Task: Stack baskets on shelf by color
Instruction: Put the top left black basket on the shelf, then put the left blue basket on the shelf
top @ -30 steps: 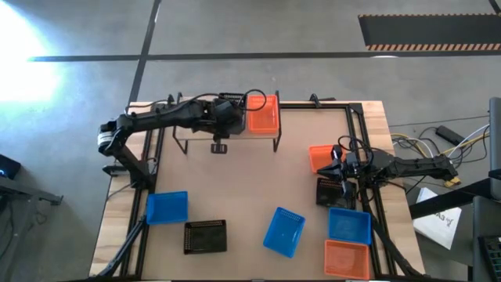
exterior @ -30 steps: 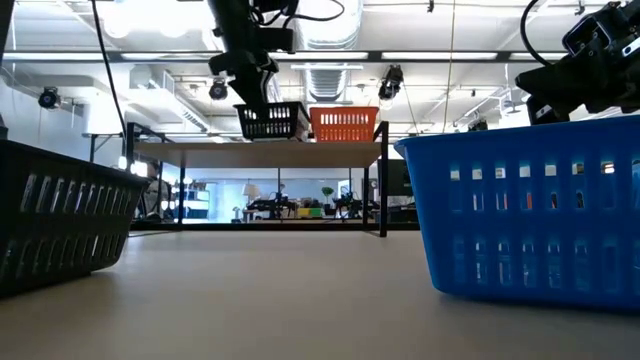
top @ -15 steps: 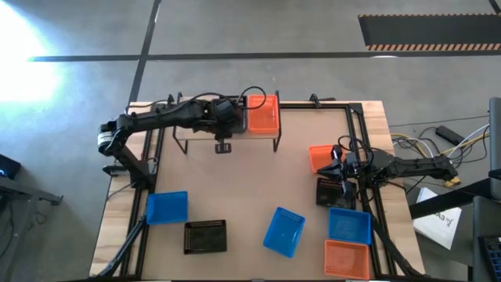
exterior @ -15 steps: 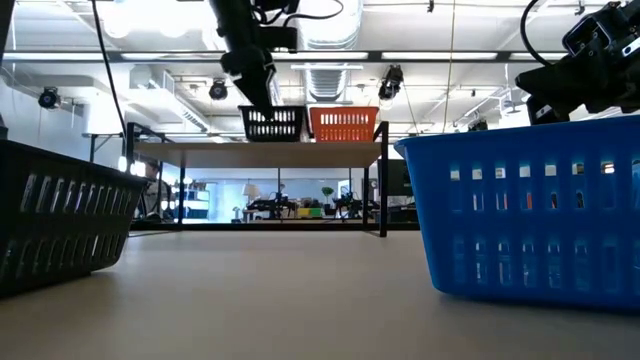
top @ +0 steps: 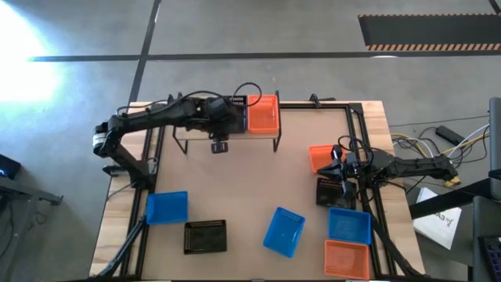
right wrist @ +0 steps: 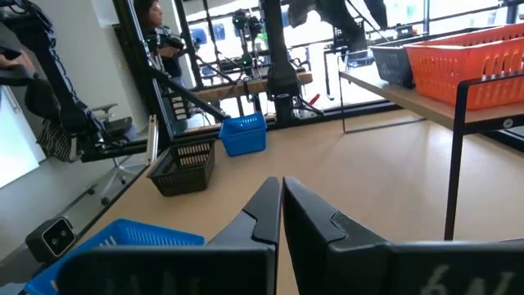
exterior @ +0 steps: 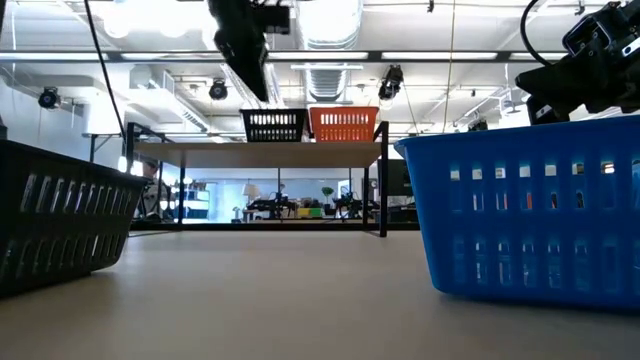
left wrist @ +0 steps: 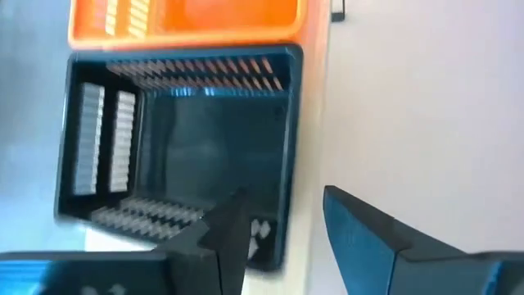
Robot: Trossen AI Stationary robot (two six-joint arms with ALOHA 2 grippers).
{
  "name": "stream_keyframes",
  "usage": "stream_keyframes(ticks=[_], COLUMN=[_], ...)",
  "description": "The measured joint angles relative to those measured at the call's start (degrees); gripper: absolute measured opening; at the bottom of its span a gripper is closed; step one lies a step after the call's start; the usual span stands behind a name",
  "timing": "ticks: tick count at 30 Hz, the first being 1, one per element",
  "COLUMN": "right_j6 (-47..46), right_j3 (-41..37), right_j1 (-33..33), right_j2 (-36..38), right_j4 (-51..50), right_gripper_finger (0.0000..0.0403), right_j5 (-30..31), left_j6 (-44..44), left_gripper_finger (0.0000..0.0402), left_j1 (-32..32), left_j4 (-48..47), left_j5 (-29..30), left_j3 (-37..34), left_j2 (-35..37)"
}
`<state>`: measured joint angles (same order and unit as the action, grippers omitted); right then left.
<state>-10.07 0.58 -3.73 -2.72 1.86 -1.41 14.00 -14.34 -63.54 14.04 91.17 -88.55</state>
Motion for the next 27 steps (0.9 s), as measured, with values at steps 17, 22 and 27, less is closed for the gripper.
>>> stream_keyframes(ticks=[17,22,27], right_j6=[0.0,0.0,0.0], right_j3=[0.0,0.0,0.0], right_j1=[0.0,0.0,0.0], right_j2=[0.0,0.0,0.0], right_j4=[0.0,0.0,0.0], right_gripper_finger=[0.0009,0.0009,0.0009], right_j5=[0.0,0.0,0.0], left_j6=[-50.2,-81.6,-107.8], left_gripper_finger=[0.0138,0.0138,0.0141], left_j1=[35.4,43.8,48.6], left_j4=[-15.0,-15.0,-15.0], left_j5=[0.2,0.6,0.1], left_j3=[-6.3,-13.0,-21.9], left_j2=[1.4,1.4,1.4])
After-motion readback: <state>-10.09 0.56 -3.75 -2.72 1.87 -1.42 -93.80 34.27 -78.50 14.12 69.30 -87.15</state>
